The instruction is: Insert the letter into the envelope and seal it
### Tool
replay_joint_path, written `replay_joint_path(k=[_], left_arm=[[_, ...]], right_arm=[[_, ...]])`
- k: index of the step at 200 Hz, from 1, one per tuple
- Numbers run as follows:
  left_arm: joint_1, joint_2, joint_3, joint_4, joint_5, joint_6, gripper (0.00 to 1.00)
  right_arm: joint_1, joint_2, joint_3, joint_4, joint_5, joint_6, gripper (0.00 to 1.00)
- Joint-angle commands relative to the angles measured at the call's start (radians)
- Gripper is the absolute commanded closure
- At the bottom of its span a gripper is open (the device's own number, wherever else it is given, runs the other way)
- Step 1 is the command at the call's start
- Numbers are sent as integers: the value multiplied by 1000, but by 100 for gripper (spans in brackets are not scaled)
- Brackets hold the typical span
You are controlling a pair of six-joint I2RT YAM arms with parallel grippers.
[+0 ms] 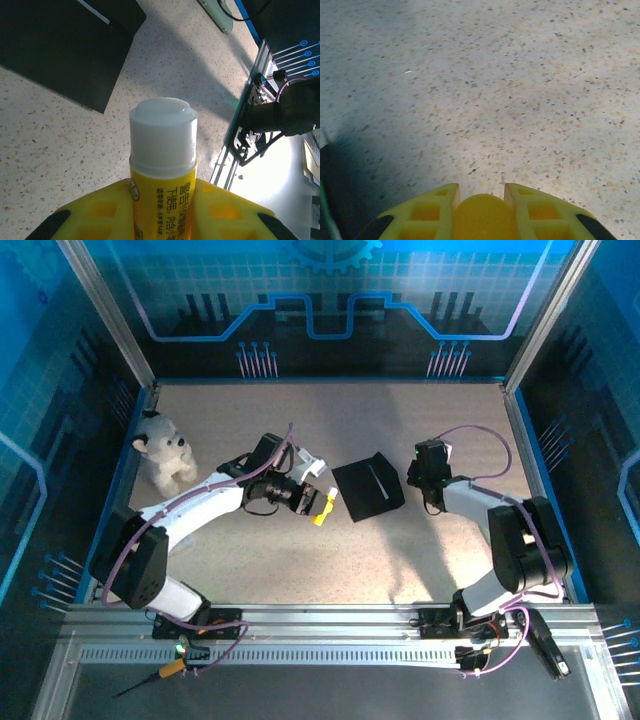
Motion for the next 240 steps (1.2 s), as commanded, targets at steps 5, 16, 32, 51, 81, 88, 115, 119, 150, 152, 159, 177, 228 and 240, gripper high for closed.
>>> replay_joint_path(k=[5, 16, 32, 51, 81, 88, 115, 119, 150, 152, 159, 177, 228, 240], left_arm=[[11, 5, -32, 65, 42, -32, 100], [11, 11, -45, 102, 50, -52, 100], [10, 20, -65, 161, 52, -87, 100], [11, 28, -93, 240, 37, -136, 100], [10, 23, -127, 328, 12, -191, 100], [10, 24, -130, 342, 11, -197, 100], [10, 43, -129, 352, 10, -207, 100], [11, 46, -129, 353, 9, -206, 100], [10, 50, -140, 379, 15, -222, 100], [11, 49, -141, 380, 15, -222, 100], [10, 48, -142, 381, 16, -224, 100], [11, 50, -147, 386, 17, -227, 100], [10, 53, -160, 403, 26, -236, 100], [10, 51, -161, 403, 26, -235, 100]], right_arm=[[17, 45, 0, 60, 115, 64, 80], [23, 59, -3, 75, 129, 79, 80], [34, 88, 5, 75, 161, 95, 79], [35, 117, 6, 88, 176, 103, 77], [42, 132, 9, 111, 187, 82, 75], [42, 136, 13, 107, 186, 80, 73], [49, 154, 46, 60, 194, 77, 69], [48, 156, 48, 58, 195, 77, 69], [48, 161, 60, 35, 194, 85, 68], [48, 161, 61, 33, 194, 86, 68], [49, 161, 65, 27, 194, 88, 68], [48, 168, 82, -3, 194, 98, 66], [61, 173, 102, -67, 205, 134, 62], [61, 168, 96, -67, 207, 137, 62]])
